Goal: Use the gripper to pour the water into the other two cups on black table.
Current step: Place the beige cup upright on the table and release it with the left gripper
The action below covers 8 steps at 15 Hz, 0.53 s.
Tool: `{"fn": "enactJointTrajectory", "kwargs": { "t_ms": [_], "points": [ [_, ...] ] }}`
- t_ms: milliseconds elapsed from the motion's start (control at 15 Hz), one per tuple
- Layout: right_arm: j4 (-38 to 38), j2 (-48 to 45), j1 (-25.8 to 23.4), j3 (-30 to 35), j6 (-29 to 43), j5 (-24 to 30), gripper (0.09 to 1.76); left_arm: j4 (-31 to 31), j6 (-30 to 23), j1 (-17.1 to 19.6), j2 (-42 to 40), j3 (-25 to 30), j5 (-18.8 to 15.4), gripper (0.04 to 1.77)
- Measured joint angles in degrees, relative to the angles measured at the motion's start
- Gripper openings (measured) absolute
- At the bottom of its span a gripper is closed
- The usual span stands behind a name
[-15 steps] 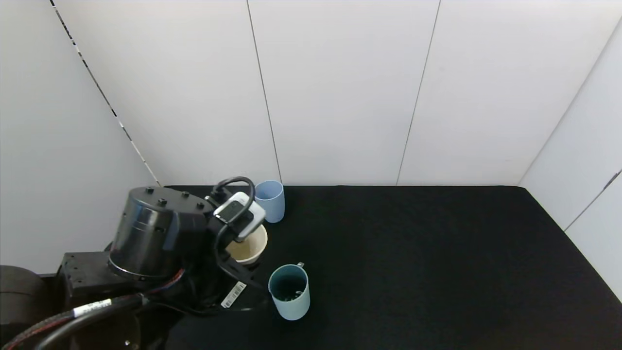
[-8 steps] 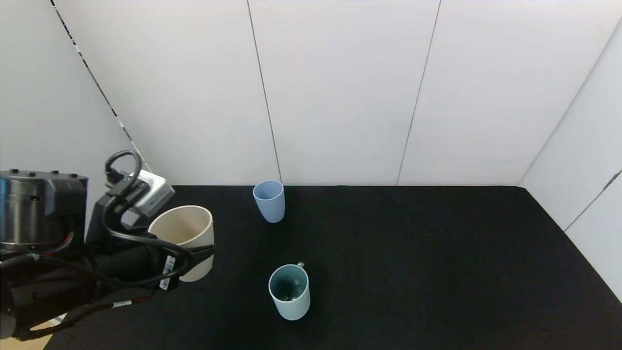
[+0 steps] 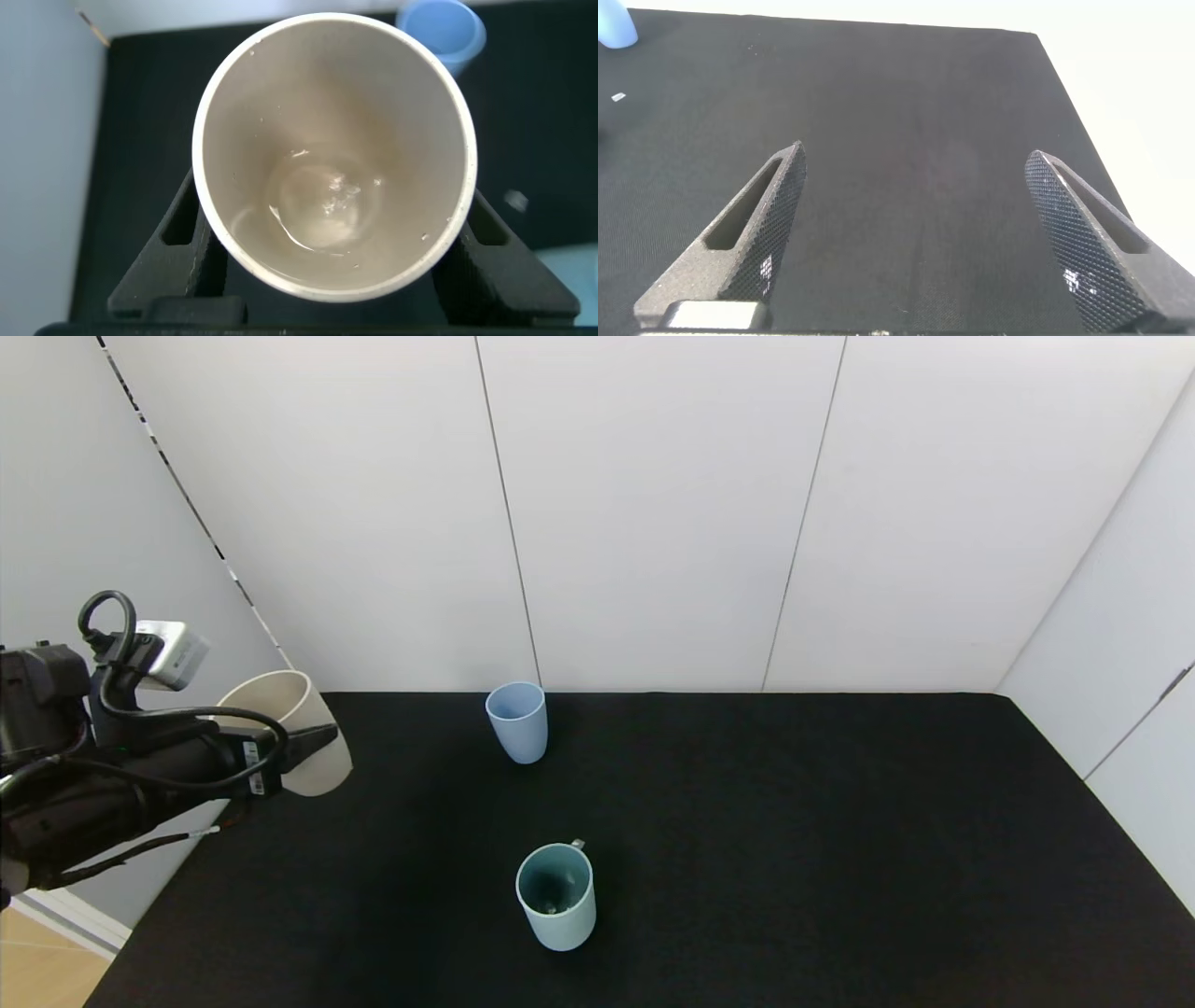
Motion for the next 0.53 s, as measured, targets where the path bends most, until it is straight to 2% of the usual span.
{"fn": "enactJointTrajectory", "kwargs": {
  "t_ms": [133,267,533],
  "points": [
    [0.0,0.0,0.0,0.0,0.0,0.0,1.71,-6.5,0.1,3.5,6.4,-0.8,-1.8,1.21],
    [0.0,0.0,0.0,0.0,0.0,0.0,1.71,-11.2,0.1,5.5,12.3,-1.7,-2.4,1.21],
    [0.0,0.0,0.0,0.0,0.0,0.0,1.71,-13.3,-0.1,6.6,19.6,-3.8,-2.7,1.21]
  ]
}}
